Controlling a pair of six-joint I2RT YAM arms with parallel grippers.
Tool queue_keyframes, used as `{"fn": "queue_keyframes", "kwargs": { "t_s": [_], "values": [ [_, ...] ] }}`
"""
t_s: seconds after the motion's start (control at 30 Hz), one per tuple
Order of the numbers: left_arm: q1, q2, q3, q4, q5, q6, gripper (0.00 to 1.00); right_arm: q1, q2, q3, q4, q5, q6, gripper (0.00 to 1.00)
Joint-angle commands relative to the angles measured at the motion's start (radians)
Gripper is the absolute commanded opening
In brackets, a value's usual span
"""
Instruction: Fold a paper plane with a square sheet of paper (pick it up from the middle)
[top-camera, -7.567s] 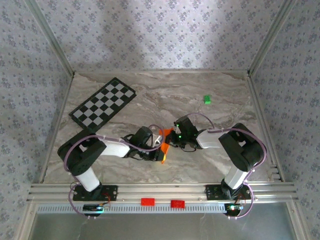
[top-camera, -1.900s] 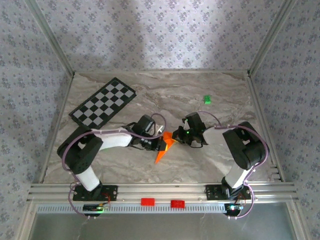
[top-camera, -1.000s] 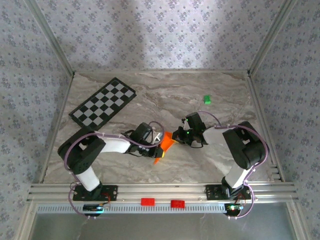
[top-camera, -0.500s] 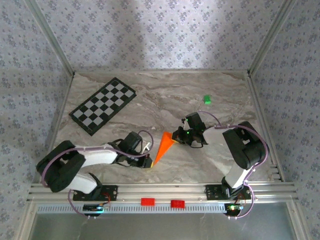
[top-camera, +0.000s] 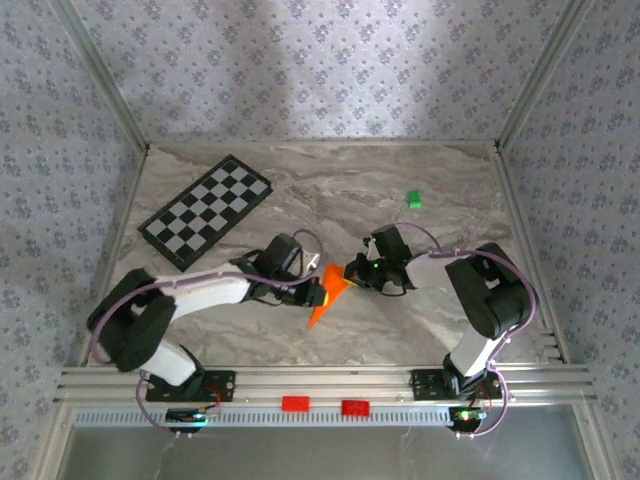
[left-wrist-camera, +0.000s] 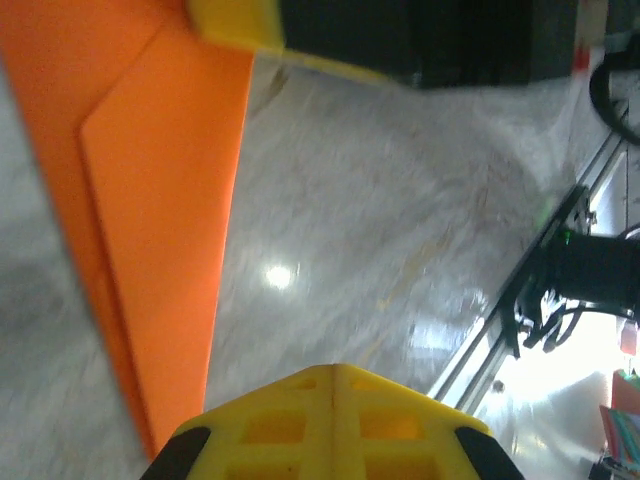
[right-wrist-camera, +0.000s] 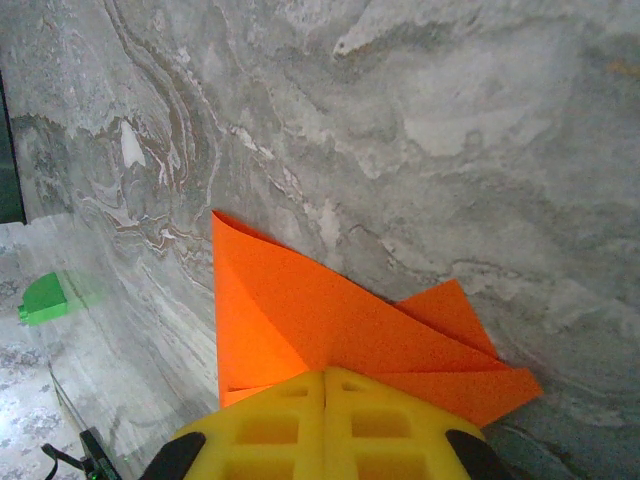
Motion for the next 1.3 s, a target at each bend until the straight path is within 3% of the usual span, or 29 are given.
{"fn": "queue_keyframes", "kwargs": {
  "t_s": [0.0,0.3,0.67,1.27],
  "values": [
    [0.001,0.099,0.077,-0.014,0.025,0.044,0.00,-0.003,0.052,-0.038,-0.122,0.122,-0.005,0.00],
    [-0.018,0.283,0.249,-0.024,0.012,0.056,0.00,-0.005,0.055,-0.034,-0.124,0.120,-0.004,0.00],
    [-0.035,0.356,0.255,-0.090,-0.017,0.084,0.00,-0.007,0.068,-0.043,-0.122,0.126,-0.005,0.00],
    [-0.046,0.189,-0.057,0.009,0.019,0.050,0.01,-0.021,0.079,-0.042,-0.139,0.123,-0.030,0.00]
  ]
}}
